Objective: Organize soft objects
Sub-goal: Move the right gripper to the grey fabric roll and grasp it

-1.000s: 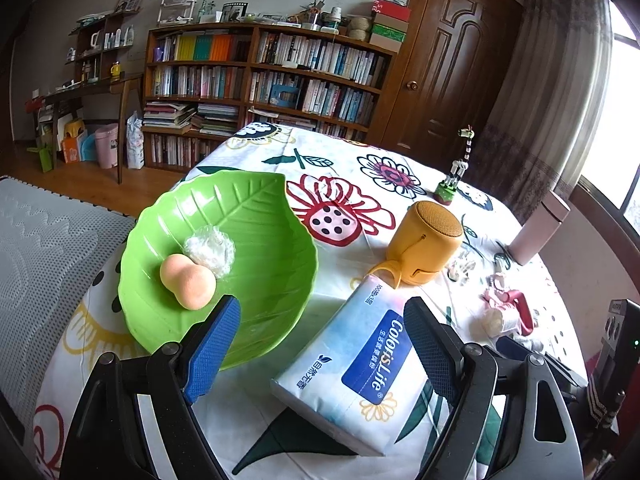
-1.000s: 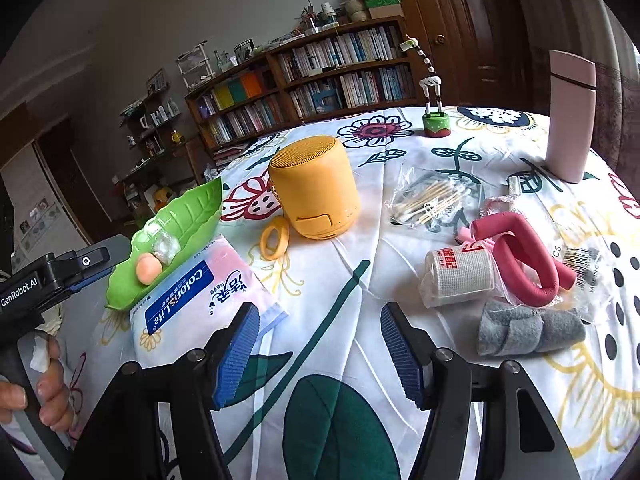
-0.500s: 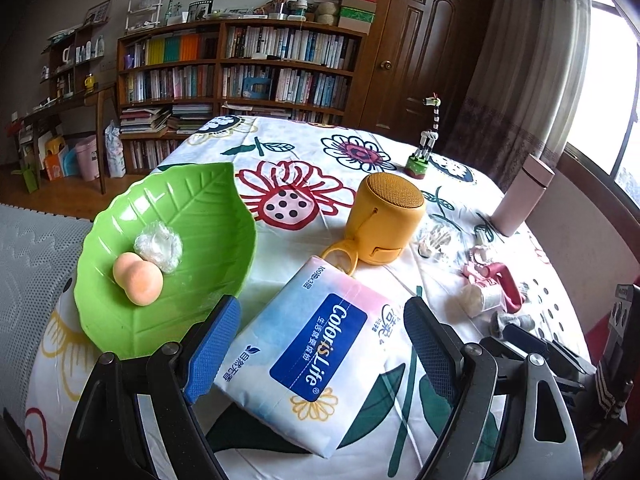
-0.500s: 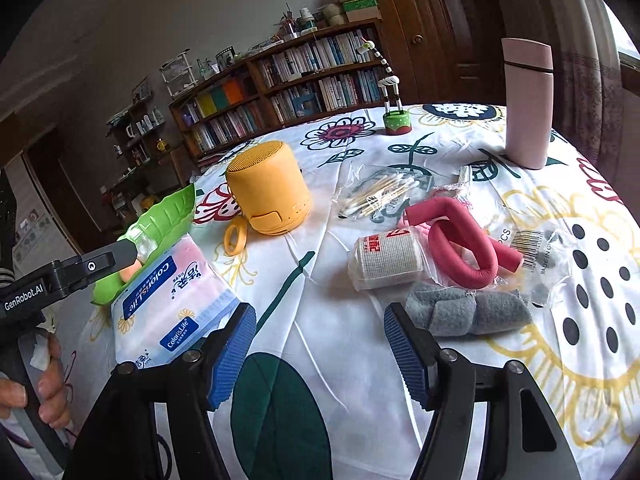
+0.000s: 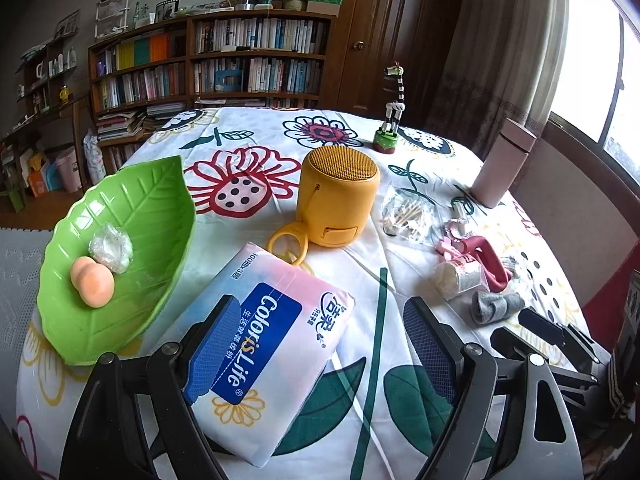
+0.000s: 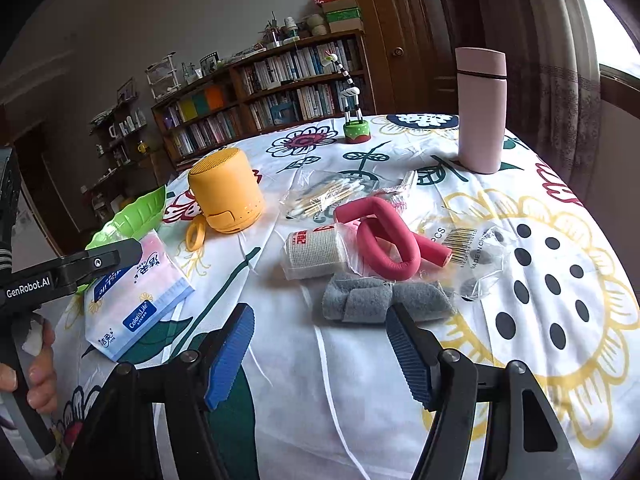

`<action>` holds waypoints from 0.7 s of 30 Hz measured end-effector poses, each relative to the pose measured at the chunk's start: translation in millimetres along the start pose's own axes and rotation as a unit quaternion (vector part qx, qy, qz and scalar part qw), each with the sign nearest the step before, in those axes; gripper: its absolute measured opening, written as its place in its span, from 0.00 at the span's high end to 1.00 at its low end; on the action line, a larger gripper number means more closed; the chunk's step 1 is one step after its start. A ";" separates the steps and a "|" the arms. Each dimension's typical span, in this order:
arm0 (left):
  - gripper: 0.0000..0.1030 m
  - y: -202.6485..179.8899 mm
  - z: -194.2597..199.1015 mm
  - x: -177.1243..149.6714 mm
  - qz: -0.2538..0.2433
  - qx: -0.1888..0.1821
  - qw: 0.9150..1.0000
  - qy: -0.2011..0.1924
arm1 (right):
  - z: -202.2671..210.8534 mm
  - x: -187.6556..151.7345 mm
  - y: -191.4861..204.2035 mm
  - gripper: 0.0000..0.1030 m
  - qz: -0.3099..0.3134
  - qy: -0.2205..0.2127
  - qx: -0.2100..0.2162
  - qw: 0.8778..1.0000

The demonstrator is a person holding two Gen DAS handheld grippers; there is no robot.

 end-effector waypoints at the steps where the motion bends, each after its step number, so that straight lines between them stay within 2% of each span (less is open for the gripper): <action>1: 0.18 -2.6 -1.5 -0.8 -0.002 -0.001 1.000 0.002 | 0.9 -0.5 -3.3 0.30 0.000 0.000 -0.003 1.000; 21: 0.18 -52.9 -28.4 -15.7 -0.047 -0.025 0.998 0.033 | 7.2 -7.5 -66.9 0.28 -0.047 0.001 -0.056 0.997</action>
Point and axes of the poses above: each gripper's, at about its wrist camera, not at the fingertips, and z roughly against the way its jaws point, y to its left, x to its top, the point moved 8 cm from there along -z, roughly the way its jaws point, and after that the axes turned 9 degrees about z, right-handed, at the moved point
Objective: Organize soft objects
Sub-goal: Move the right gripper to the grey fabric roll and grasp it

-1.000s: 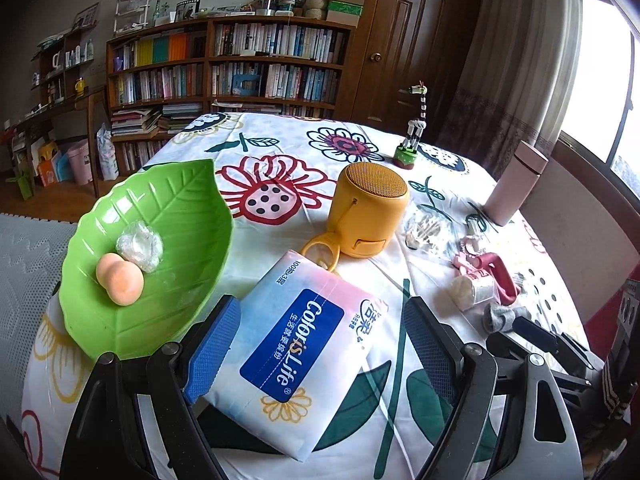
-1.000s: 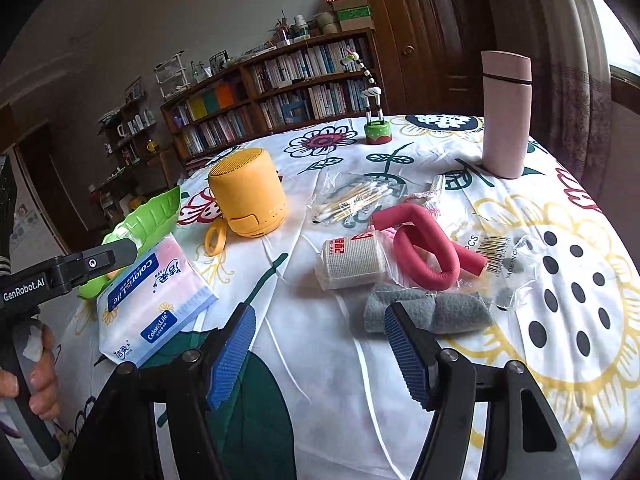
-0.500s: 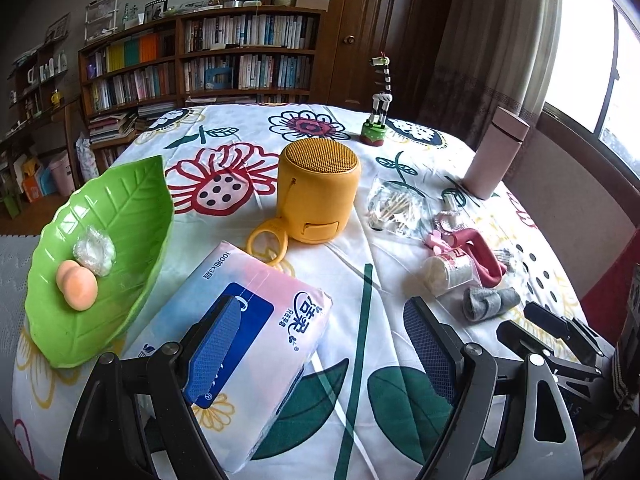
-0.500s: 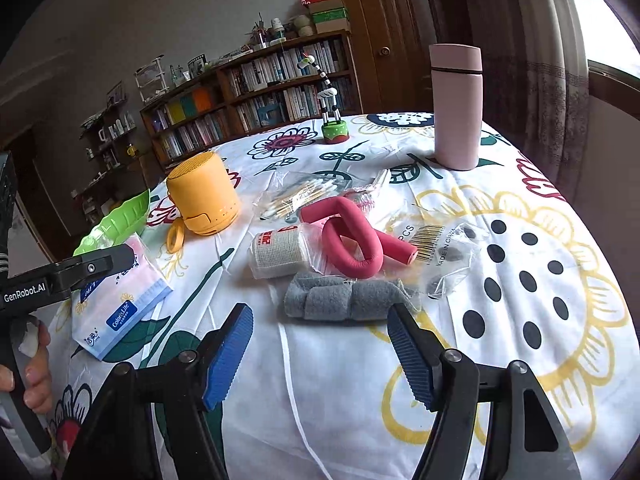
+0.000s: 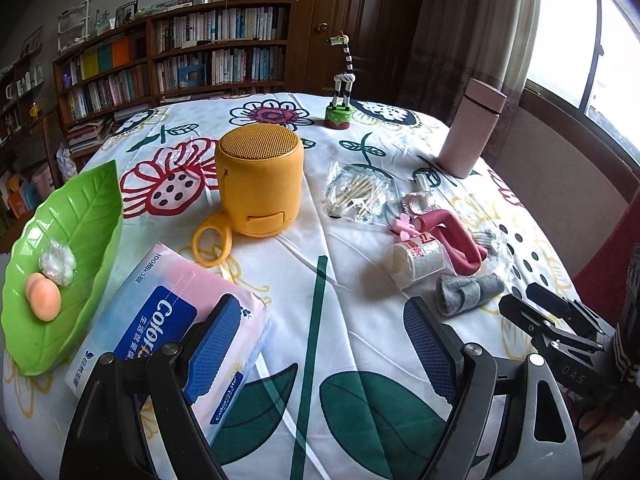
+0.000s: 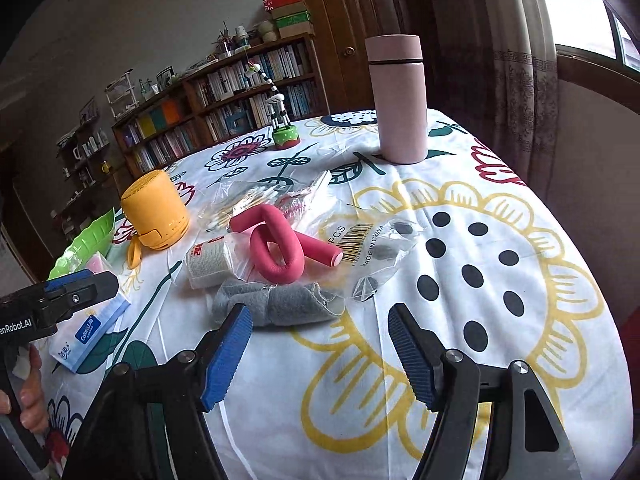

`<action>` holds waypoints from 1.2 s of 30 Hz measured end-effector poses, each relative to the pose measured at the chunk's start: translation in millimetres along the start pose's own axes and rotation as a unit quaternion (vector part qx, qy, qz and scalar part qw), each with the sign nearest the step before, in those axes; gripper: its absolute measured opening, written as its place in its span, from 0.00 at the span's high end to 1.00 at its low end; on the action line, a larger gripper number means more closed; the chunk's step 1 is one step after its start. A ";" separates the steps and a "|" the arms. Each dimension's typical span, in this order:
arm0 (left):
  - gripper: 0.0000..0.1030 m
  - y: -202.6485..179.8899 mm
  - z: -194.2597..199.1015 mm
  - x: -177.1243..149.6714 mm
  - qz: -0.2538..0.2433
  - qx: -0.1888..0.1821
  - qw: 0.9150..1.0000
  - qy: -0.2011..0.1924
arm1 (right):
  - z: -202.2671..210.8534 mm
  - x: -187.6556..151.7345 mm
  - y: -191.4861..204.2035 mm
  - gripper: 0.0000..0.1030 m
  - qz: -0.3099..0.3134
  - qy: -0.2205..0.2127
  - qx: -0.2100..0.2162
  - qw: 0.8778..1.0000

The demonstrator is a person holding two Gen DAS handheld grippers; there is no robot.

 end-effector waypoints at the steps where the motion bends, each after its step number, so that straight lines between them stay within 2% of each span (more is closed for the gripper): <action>1: 0.18 -3.2 -1.7 -0.6 -0.003 -0.003 1.000 0.002 | -0.5 0.4 -2.5 0.28 -0.003 0.000 -0.002 1.000; 5: 0.18 -14.5 -9.5 -3.2 -0.013 -0.010 1.000 0.010 | -4.0 0.3 -7.6 0.25 -0.013 0.007 -0.001 1.000; 11: 0.18 -19.8 -14.4 -3.9 -0.015 -0.017 1.000 0.015 | -14.1 2.2 4.5 0.20 0.009 0.016 0.006 1.000; 17: 0.18 -16.3 -14.1 -0.3 -0.005 -0.018 1.000 0.011 | -33.7 1.2 23.1 0.13 0.032 0.049 0.028 0.998; 20: 0.18 -13.8 -14.0 1.1 -0.002 -0.019 1.000 0.010 | -41.5 0.8 25.2 0.11 0.034 0.066 0.020 0.997; 26: 0.18 -13.7 -15.9 1.1 -0.003 -0.020 1.000 0.013 | -47.3 5.5 28.3 0.11 0.039 0.069 0.008 0.997; 28: 0.18 -13.9 -16.4 1.1 -0.004 -0.019 1.000 0.013 | -47.9 5.0 30.0 0.13 0.045 0.070 0.004 0.997; 29: 0.18 -13.9 -16.5 1.2 -0.003 -0.019 1.000 0.013 | -47.3 5.1 30.8 0.18 0.047 0.070 0.004 0.996; 32: 0.18 -14.2 -18.5 2.1 -0.002 -0.018 1.000 0.013 | -45.3 5.2 30.7 0.23 0.051 0.069 0.002 0.996; 36: 0.18 -18.5 -21.2 3.7 -0.007 -0.017 1.000 0.013 | -38.9 5.3 30.6 0.30 0.047 0.065 0.015 0.997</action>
Point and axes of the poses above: each gripper's, at about its wrist camera, not at the fingertips, and z roughly against the way its jaws point, y to its left, x to its top, the point moved 8 cm from there along -z, roughly the way its jaws point, and after that the axes turned 9 degrees about z, right-handed, at the moved point
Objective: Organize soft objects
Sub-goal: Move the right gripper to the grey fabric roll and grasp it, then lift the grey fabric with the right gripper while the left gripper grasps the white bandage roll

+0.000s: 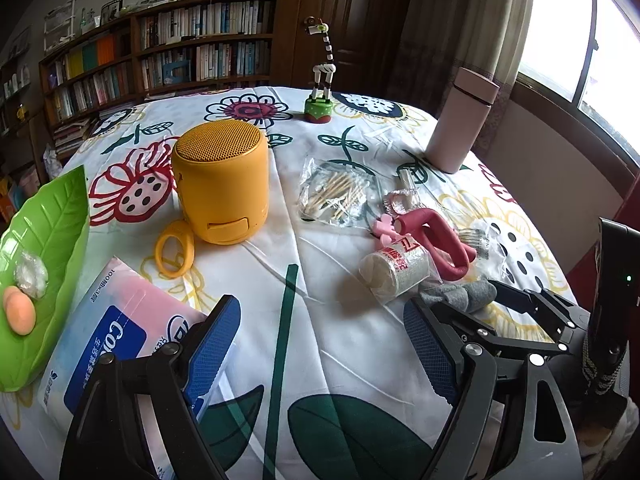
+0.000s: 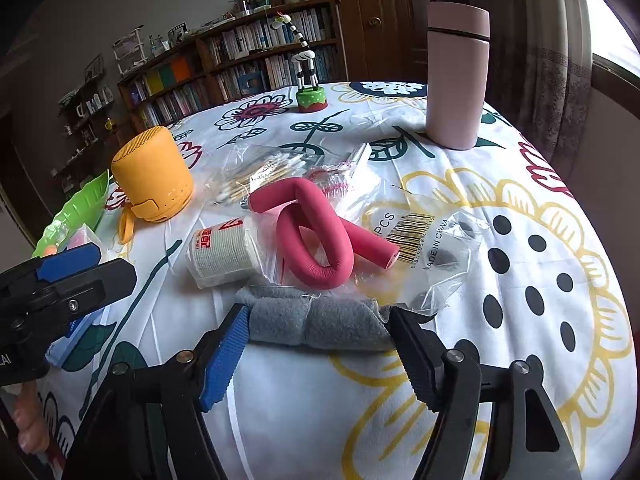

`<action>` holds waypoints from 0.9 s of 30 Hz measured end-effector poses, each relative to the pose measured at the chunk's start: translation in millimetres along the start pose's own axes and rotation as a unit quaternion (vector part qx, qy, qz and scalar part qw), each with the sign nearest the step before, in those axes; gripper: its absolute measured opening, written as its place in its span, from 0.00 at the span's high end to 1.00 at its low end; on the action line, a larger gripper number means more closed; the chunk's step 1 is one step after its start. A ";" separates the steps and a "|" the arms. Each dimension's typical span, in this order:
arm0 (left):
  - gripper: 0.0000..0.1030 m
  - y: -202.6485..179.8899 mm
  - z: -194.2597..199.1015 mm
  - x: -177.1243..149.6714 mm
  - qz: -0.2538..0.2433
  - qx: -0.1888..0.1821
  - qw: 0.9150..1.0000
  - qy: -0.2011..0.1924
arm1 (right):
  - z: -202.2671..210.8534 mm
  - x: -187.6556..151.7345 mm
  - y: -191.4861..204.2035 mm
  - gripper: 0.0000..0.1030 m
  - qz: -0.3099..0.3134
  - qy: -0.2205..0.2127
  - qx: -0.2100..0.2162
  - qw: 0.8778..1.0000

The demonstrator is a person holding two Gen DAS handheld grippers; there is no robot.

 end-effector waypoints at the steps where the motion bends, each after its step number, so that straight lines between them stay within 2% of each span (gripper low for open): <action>1: 0.18 -1.5 -0.7 0.4 -0.002 -0.001 1.000 0.001 | 1.9 -1.0 -0.1 0.31 0.000 -0.001 0.002 1.000; 9: 0.18 -17.6 -12.1 3.1 -0.018 -0.006 1.000 0.006 | 15.6 -9.6 -4.1 0.38 -0.002 -0.005 0.014 1.000; 18: 0.18 -39.4 -30.0 9.6 -0.031 -0.015 0.999 0.011 | 29.2 -12.3 -6.6 0.39 -0.003 -0.017 0.019 1.000; 27: 0.20 -50.3 -55.7 12.6 -0.043 -0.015 0.999 0.013 | 21.4 -19.0 -8.6 0.37 -0.011 -0.009 0.023 1.000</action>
Point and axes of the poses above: each gripper's, at about its wrist camera, not at the fingertips, and z roughly against the way its jaws point, y to its left, x to its top, the point moved 8 cm from there along -z, roughly the way its jaws point, and after that the axes turned 9 degrees about z, right-handed, at the moved point
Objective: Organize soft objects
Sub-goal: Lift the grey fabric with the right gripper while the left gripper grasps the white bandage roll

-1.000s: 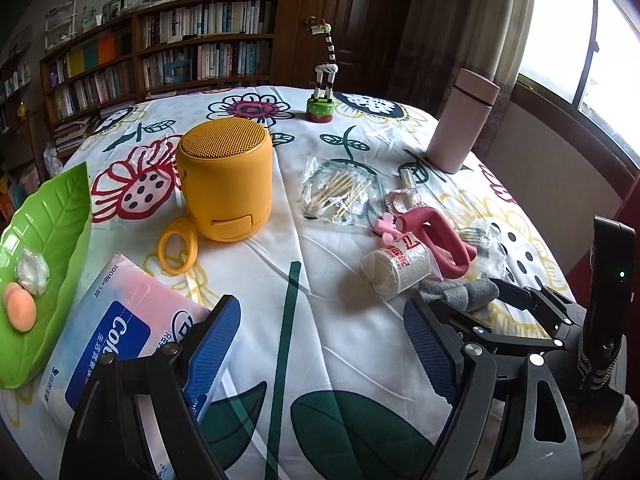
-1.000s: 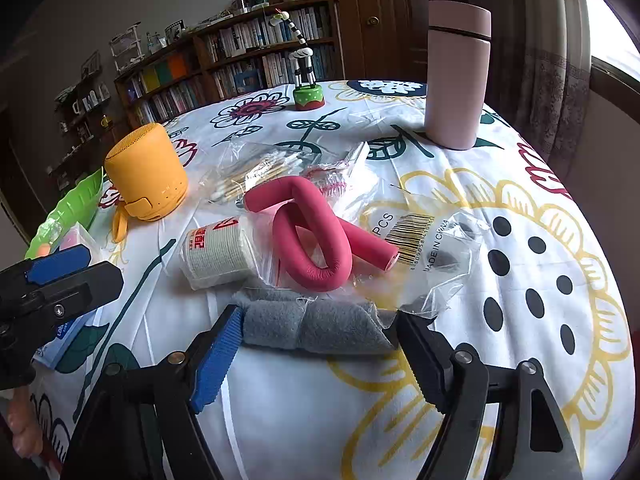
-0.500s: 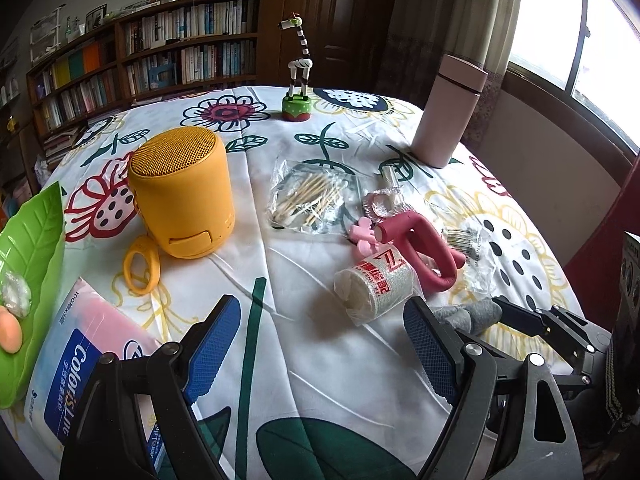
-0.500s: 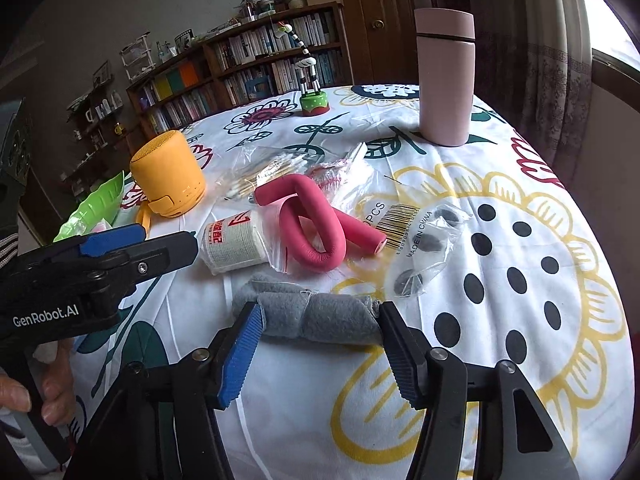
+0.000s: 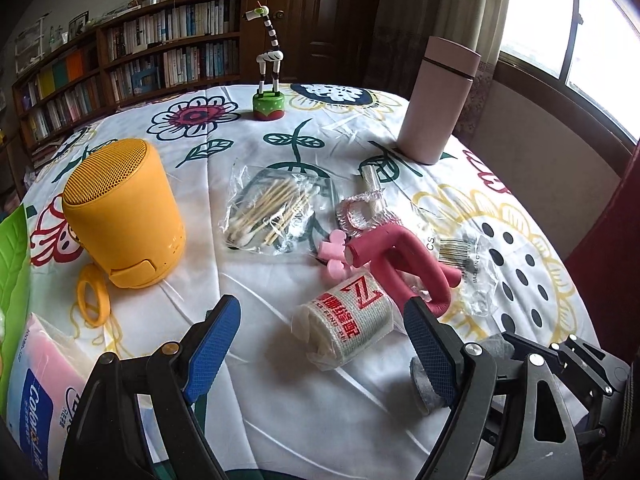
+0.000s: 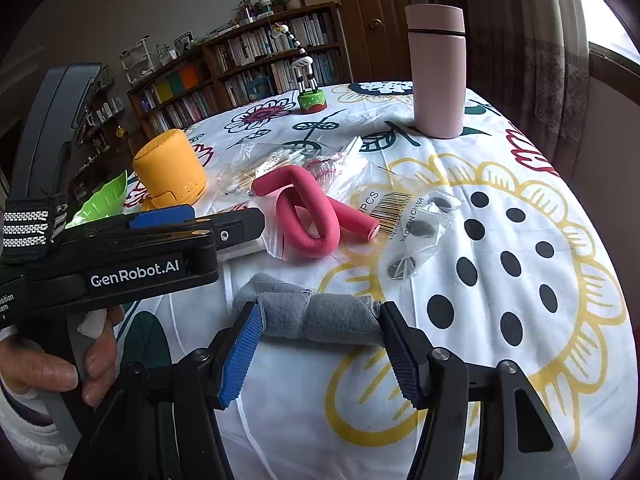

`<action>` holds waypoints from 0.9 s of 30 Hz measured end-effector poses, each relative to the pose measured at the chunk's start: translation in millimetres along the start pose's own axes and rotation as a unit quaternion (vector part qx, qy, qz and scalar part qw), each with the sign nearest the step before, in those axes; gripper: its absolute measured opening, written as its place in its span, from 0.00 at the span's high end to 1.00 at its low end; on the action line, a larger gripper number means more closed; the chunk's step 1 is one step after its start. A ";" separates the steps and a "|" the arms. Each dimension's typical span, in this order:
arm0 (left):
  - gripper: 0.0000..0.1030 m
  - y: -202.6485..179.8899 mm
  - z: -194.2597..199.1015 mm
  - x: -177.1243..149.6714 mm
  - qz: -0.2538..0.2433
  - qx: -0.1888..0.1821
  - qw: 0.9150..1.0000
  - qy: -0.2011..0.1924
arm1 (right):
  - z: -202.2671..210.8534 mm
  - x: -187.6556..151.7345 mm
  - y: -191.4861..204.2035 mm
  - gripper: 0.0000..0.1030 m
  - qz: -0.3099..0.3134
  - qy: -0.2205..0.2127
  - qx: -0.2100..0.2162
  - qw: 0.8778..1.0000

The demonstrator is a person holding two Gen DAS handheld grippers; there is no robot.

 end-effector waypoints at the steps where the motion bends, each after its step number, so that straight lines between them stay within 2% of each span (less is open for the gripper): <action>1: 0.21 -0.8 -2.3 -0.2 -0.003 0.001 1.000 -0.001 | -0.2 0.0 0.1 0.36 0.000 -0.001 -0.001 1.000; 5: 0.40 -6.3 -8.1 -5.3 -0.008 -0.024 1.000 0.007 | -1.3 -1.0 -0.9 0.22 -0.011 -0.004 0.007 1.000; 7: 0.50 -10.4 -8.0 -8.5 -0.015 -0.032 0.999 0.008 | -2.1 -1.6 -1.5 0.19 -0.017 -0.003 0.012 1.000; 27: 0.50 1.4 28.9 -27.4 -0.021 -0.021 1.000 -0.002 | -5.0 -3.1 4.4 0.18 0.008 -0.003 -0.014 1.000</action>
Point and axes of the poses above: each gripper's, at about its wrist camera, not at the fingertips, and z roughly against the way its jaws point, y to its left, x to its top, the point moved 8 cm from there along -z, roughly the way its jaws point, and after that the axes turned 9 degrees about z, right-handed, at the moved point
